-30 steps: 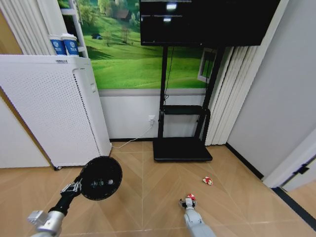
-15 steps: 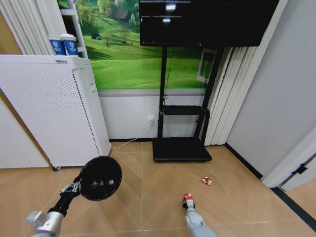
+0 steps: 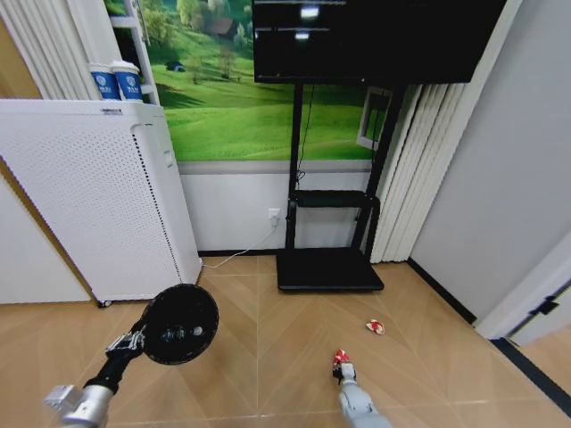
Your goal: Pick up the trash bin and place the garbage on the floor into it.
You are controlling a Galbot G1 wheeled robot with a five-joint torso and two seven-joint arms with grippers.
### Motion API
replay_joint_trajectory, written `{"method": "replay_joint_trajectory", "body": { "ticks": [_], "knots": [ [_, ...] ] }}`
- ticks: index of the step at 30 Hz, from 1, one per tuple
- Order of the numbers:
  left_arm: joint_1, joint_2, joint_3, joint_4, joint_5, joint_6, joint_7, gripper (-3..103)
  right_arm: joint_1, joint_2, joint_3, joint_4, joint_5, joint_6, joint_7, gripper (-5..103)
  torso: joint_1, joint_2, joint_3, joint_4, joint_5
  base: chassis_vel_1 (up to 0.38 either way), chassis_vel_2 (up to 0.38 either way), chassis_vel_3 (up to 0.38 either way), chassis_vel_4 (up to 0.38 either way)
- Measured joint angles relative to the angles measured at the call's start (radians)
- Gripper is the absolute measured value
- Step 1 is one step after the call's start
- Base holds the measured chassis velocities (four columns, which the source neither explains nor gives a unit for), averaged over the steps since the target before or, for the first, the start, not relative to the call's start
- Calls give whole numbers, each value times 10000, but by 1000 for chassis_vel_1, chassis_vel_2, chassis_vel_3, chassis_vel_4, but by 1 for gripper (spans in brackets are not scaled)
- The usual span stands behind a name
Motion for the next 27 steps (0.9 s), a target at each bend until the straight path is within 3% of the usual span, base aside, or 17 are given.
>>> {"method": "replay_joint_trajectory", "body": {
  "ticks": [15,24,27],
  "knots": [
    [47,-39,12,120,22,-32,17,7,-279,-83,24,653,192,17,11,0,1,-1,1,0,-1,0,0,0,0],
    [-145,275,303,563,228,-67,54,7,-1349,-458,38,3661,447,-93,130,0,1,-1,0,2,-2,0,0,0,0],
    [-388,518,586,983,404,-75,-64,7,-1766,-698,21,4810,447,-234,61,0,1,-1,-1,-14,-4,0,0,0,0]
  ]
}}
